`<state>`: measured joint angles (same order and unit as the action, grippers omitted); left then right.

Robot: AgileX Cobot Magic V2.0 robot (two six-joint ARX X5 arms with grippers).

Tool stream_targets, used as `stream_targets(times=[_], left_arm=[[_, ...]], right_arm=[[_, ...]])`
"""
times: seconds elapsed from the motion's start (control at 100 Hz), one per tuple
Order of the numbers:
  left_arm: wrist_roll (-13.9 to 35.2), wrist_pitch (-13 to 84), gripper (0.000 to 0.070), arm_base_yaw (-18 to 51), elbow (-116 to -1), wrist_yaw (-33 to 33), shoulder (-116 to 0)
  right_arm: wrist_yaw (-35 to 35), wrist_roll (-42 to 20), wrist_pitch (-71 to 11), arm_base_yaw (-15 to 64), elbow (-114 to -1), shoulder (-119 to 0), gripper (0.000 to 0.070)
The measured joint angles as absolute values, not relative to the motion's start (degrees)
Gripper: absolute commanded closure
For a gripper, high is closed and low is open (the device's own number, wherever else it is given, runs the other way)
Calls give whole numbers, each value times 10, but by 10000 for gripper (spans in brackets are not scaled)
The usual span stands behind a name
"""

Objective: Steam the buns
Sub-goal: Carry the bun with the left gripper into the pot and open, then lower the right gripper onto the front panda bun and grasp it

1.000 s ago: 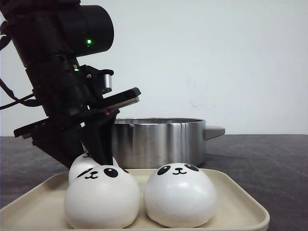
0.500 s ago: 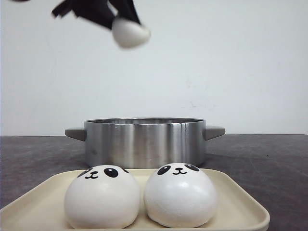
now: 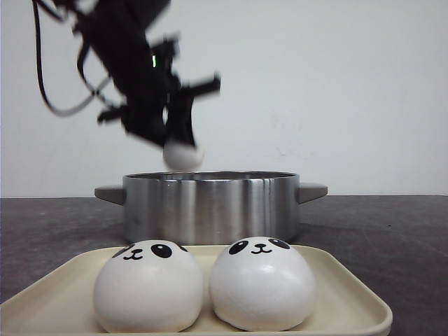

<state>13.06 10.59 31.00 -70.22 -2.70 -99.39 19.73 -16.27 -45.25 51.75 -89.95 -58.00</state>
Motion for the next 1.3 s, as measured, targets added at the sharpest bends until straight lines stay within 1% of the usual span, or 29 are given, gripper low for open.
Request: stream_targets(times=[0.07, 0.13, 0.18, 0.26, 0.29, 0.32, 0.35, 0.39, 0.5, 0.65, 0.73, 0.79, 0.89, 0.96, 1.13, 1.3], left_arm=[[133, 105, 690, 305, -702, -27, -1014], [136, 102, 642, 303, -702, -27, -1023], [140, 99, 548, 301, -702, -27, -1028], [144, 99, 309, 298, -702, -27, -1035], [145, 99, 231, 297, -702, -27, -1037], [145, 99, 180, 296, -702, -27, -1037], [145, 98, 160, 295, -702, -27, -1037], [145, 94, 149, 295, -702, -27, -1037], [144, 99, 149, 296, -706, -21, -1037], [145, 178, 152, 296, -738, -16, -1036], [145, 223, 166, 296, -757, -16, -1027], [145, 235, 201, 296, -758, -16, -1006], [145, 249, 202, 296, -758, -16, -946], [145, 254, 202, 298, -759, -16, -895], [145, 282, 201, 309, -762, -16, -781], [145, 323, 201, 325, -762, -16, -684]], right_arm=[[197, -163, -454, 517, -900, -581, 688], [197, -163, -457, 517, -900, -582, 688], [197, -163, -457, 517, -900, -584, 688], [197, -163, -457, 517, -900, -585, 688], [197, -163, -457, 517, -900, -586, 688], [197, -163, -457, 517, -900, -587, 688], [197, -163, -457, 517, -900, -587, 688], [197, -163, -457, 517, -900, -587, 688], [196, -163, -462, 517, -900, -587, 688], [196, -163, -501, 517, -900, -600, 688], [196, -163, -530, 517, -900, -615, 688], [196, -163, -556, 517, -900, -630, 688], [192, -166, -598, 517, -899, -658, 688], [180, -172, -613, 522, -893, -678, 688], [147, -205, -596, 557, -834, -714, 688], [144, -269, -538, 606, -731, -734, 684]])
